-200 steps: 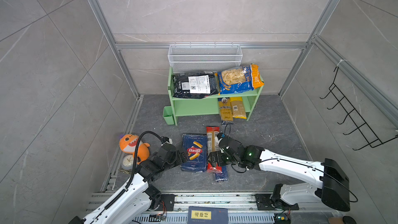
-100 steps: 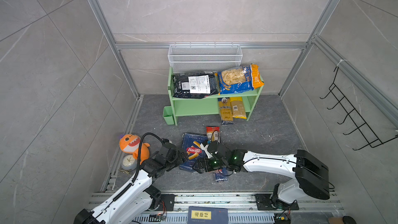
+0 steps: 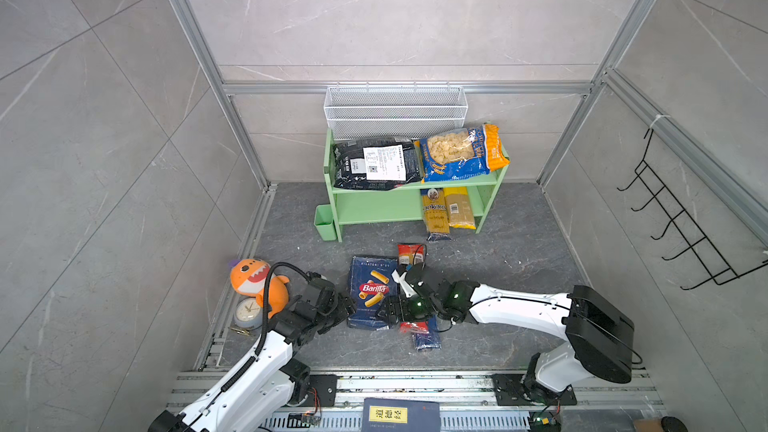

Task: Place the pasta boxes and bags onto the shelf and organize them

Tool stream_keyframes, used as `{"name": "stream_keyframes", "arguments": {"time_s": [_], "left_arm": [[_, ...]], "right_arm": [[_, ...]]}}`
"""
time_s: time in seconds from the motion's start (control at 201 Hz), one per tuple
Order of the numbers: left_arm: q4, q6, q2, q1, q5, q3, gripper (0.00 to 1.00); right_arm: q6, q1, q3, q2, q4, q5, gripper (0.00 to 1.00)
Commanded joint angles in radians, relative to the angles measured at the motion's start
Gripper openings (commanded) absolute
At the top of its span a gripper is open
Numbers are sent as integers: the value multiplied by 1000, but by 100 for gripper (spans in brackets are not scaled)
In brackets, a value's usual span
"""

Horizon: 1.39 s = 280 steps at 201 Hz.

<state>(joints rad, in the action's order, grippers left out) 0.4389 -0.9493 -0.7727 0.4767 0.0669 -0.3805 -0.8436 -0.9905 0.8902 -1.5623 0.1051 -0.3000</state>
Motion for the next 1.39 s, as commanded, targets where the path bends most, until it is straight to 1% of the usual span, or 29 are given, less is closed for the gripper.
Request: {"name": "stream_keyframes", "arguments": {"time_s": [0.0, 0.139, 0.254, 0.428, 0.662, 0.762, 0.926, 1.056, 1.185, 1.389], "left_arm": [[-15, 15, -4, -22, 31, 15, 70], [-40, 10, -31, -35, 51, 38, 65], [-32, 15, -36, -55, 53, 47, 57], [-38, 26, -5, -101, 96, 73, 48], [-54, 32, 25, -133, 136, 109, 46], [-76, 36, 9, -140, 153, 117, 45], [-127, 30, -24, -142, 175, 133, 44], [-170, 18, -47, -142, 196, 149, 41], [-196, 12, -44, -141, 214, 161, 40], [-216, 3, -24, -144, 223, 167, 40]], "right_arm": [[42, 46, -38, -39, 221, 99, 94], [60, 51, -6, -77, 228, 82, 94], [74, 52, 21, -112, 228, 73, 94], [97, 51, 80, -180, 191, 17, 94], [86, 47, 101, -230, 117, -51, 94], [78, 47, 98, -250, 79, -89, 94], [68, 43, 115, -300, 44, -122, 94], [46, 29, 124, -339, -39, -171, 94], [22, 27, 113, -356, -131, -191, 95], [-61, 26, 65, -355, -383, -289, 94]]}}
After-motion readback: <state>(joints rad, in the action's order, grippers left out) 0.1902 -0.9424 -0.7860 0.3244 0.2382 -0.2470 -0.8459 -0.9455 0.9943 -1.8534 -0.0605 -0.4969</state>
